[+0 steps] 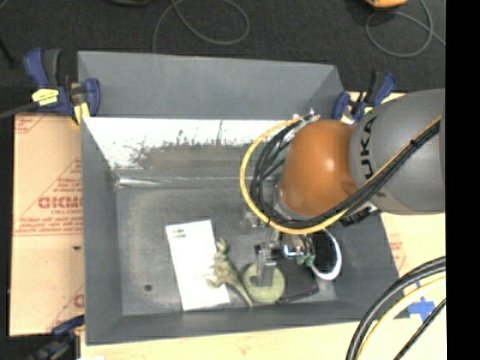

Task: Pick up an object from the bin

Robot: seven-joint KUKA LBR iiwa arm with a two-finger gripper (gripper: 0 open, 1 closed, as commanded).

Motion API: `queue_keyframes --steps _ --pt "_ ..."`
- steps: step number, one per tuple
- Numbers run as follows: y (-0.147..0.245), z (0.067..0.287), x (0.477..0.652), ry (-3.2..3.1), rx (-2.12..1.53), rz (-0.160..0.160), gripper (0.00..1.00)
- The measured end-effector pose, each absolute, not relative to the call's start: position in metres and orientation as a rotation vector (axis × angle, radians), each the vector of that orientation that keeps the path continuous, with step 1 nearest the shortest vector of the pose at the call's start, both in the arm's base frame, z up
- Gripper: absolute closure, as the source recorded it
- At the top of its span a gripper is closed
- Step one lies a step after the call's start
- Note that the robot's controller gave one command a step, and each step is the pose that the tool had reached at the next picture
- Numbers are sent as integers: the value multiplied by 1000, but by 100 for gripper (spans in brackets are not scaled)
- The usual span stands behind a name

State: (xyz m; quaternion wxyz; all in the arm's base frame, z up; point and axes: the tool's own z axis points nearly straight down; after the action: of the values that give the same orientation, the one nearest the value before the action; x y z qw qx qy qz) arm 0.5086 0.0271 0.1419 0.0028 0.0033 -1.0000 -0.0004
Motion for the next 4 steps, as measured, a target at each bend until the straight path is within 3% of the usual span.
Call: queue_keyframes --steps 1,2,3,4 --pt "27 146 510 -3144 9 -2 0" --pt "8 95 497 -3140 262 1 0" --pt "2 94 487 -3122 349 0 0" --pt "-12 100 497 -3143 141 -1 0"
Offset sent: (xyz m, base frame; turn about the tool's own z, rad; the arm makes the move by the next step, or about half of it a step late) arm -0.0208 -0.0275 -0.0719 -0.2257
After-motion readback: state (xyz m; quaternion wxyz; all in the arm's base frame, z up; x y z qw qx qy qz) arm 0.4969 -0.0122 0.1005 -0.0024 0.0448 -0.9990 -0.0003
